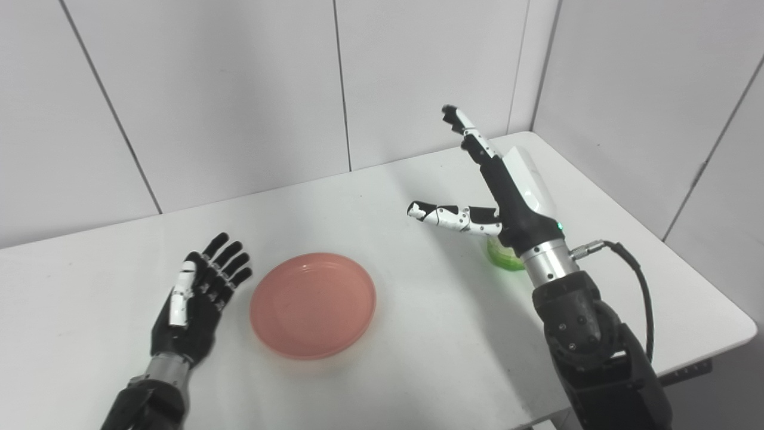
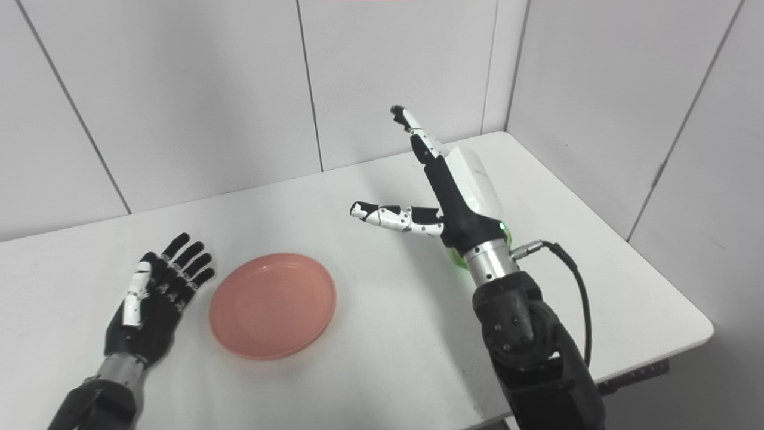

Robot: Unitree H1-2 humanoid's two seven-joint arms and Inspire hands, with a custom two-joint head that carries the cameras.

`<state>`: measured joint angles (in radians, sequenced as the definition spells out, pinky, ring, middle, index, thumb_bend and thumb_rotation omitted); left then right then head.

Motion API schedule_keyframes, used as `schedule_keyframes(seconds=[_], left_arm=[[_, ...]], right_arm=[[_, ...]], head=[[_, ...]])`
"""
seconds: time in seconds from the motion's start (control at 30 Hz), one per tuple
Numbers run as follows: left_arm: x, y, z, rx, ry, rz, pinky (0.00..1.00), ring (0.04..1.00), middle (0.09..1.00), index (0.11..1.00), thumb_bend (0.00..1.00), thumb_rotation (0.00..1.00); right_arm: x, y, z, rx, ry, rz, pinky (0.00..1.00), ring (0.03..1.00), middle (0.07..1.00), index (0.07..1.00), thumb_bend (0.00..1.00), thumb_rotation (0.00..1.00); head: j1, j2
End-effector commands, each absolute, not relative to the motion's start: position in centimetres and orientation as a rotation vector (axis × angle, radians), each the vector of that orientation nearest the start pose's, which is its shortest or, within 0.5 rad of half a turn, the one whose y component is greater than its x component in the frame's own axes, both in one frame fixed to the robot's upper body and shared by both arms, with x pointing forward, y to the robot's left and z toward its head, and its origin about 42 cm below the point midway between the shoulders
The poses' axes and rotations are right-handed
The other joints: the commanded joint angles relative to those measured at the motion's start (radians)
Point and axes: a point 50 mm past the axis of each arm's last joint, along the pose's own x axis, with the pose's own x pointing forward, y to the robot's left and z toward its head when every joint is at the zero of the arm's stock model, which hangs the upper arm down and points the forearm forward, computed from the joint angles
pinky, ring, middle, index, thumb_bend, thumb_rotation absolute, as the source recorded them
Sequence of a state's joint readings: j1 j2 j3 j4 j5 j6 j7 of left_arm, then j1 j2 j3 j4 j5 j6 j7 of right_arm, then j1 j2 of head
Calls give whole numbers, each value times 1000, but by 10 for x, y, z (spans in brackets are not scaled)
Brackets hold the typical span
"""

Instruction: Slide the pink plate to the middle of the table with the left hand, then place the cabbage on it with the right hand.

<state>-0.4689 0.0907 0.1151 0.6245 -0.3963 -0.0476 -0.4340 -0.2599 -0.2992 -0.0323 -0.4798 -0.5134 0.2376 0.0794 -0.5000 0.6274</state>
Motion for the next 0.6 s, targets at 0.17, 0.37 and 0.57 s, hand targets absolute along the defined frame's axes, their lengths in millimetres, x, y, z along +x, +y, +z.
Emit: schedule_keyframes(seconds=[0.17, 0.37, 0.57], left_arm=[[387, 254, 37, -394, 182, -308, 824, 841, 849, 843, 473, 883], [388, 262, 35, -400, 188, -301, 810, 834, 844, 837, 483, 852], [389, 270, 34, -408, 197, -293, 803, 829, 842, 838, 489, 823]], right_arm=[[300, -309, 333, -854, -527, -279, 863, 939, 962, 984, 1000, 566], [290, -338, 324, -836, -469, -348, 872, 949, 965, 985, 1000, 545], [285, -361, 307, -837, -378, -389, 894, 972, 980, 999, 1000, 543]], head=[[-16, 1], [-31, 3], [-40, 7]])
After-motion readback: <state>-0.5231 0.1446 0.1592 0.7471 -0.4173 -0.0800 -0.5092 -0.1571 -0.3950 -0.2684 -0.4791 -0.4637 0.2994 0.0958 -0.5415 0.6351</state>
